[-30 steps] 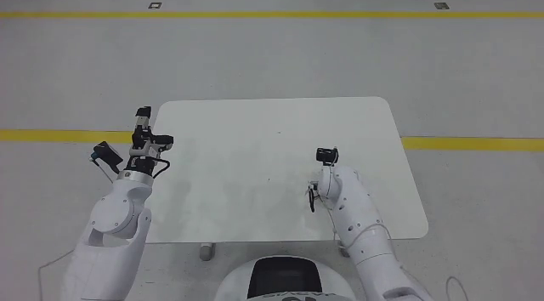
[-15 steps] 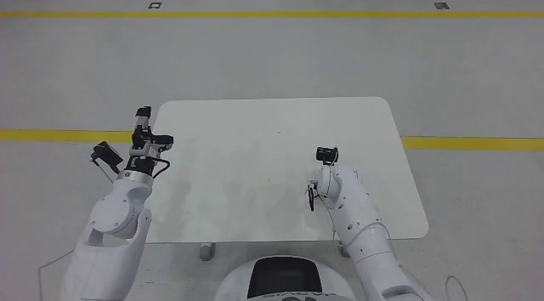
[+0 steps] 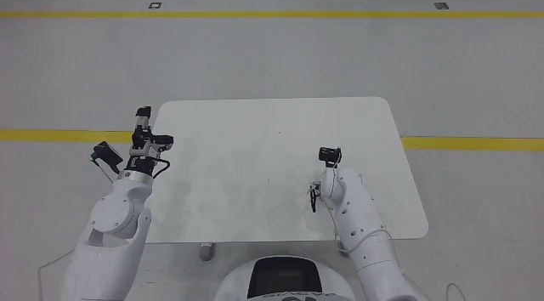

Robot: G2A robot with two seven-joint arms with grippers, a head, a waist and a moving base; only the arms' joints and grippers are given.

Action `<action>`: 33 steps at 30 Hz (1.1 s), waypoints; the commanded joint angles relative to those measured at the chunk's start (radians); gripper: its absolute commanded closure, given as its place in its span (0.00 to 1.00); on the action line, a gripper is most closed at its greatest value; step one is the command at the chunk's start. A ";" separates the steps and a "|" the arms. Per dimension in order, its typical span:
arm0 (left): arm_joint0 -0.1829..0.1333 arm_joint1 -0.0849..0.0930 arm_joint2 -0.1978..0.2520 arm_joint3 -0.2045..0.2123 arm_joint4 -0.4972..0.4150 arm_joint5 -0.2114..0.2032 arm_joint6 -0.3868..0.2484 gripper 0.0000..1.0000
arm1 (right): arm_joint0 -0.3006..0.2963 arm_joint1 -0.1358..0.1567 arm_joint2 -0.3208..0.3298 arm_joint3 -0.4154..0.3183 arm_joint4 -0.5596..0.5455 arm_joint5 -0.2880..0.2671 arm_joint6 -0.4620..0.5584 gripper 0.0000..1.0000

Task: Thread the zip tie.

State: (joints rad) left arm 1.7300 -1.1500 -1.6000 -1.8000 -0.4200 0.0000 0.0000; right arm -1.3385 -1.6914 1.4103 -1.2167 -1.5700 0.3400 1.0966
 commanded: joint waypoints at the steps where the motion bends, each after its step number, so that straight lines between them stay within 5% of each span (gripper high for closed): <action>1: 0.000 0.000 0.000 0.000 0.000 0.000 0.000 0.00 | 0.006 0.000 0.000 0.008 0.000 0.000 0.000 0.68; 26: 0.000 0.000 0.000 0.000 0.000 0.000 0.000 0.00 | 0.096 -0.011 -0.008 0.160 0.000 0.000 -0.026 0.78; 33: 0.000 0.000 0.000 0.000 0.000 0.000 0.000 0.00 | 0.113 -0.014 -0.005 0.191 0.000 0.000 -0.031 0.95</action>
State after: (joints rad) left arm 1.7300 -1.1500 -1.6000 -1.8000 -0.4200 0.0000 0.0000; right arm -1.2268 -1.7051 1.4048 -1.0269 -1.5700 0.3400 1.0661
